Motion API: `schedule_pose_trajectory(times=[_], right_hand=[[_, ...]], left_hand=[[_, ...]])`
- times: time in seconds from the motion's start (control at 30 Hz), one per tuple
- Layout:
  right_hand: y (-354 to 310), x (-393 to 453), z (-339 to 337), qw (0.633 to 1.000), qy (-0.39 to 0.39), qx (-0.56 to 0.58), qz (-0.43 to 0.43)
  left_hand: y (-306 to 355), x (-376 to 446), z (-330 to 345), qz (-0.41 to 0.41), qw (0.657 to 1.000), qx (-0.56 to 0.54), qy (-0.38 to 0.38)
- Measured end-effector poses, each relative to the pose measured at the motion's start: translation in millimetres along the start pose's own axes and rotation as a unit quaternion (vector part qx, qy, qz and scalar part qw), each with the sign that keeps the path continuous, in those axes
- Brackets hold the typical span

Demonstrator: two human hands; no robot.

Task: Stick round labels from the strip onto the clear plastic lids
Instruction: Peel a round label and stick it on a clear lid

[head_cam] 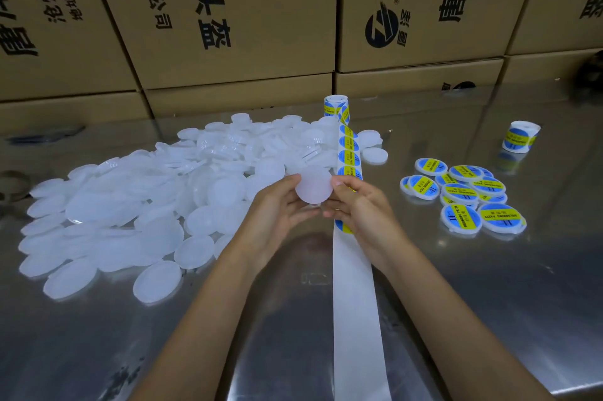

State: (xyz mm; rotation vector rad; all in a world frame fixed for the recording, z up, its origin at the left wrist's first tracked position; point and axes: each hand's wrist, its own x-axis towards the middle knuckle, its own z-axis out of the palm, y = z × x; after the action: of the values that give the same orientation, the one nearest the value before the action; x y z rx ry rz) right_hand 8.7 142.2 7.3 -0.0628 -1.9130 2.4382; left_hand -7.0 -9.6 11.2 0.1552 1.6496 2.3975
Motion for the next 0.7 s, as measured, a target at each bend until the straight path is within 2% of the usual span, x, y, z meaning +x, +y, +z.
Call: schedule_pose_trajectory(times=[0.1,0.2,0.27,0.33,0.37,0.4,0.47,0.7], right_hand=[[-1,3,-1,0.999,0.029,-0.014,-0.024],[-2,9,-12,0.983,0.092,-0.123,-0.102],[-1,13,-26,0.940,0.096,-0.296,-0.139],[1,15,-40,0.871,0.035,-0.476,-0.119],[2,15,-45,0.844,0.001,-0.526,-0.101],[4,15,-47,0.834,-0.025,-0.544,-0.088],[7,15,-47,0.841,-0.058,-0.533,-0.078],[7,14,-49,0.836,-0.107,-0.530,-0.092]], left_hand=[[-1,0,-2,0.022,1.000,0.001,-0.019],[-1,-1,-3,0.023,0.999,-0.023,-0.018],[-1,0,-4,0.019,0.999,-0.040,0.000],[-3,0,-5,0.014,0.999,-0.044,0.009],[-3,0,-5,0.010,0.999,-0.047,0.013],[-4,0,-5,0.007,0.998,-0.053,0.017],[-5,1,-5,0.002,0.998,-0.066,0.026],[-11,5,-3,0.004,0.997,-0.066,0.046]])
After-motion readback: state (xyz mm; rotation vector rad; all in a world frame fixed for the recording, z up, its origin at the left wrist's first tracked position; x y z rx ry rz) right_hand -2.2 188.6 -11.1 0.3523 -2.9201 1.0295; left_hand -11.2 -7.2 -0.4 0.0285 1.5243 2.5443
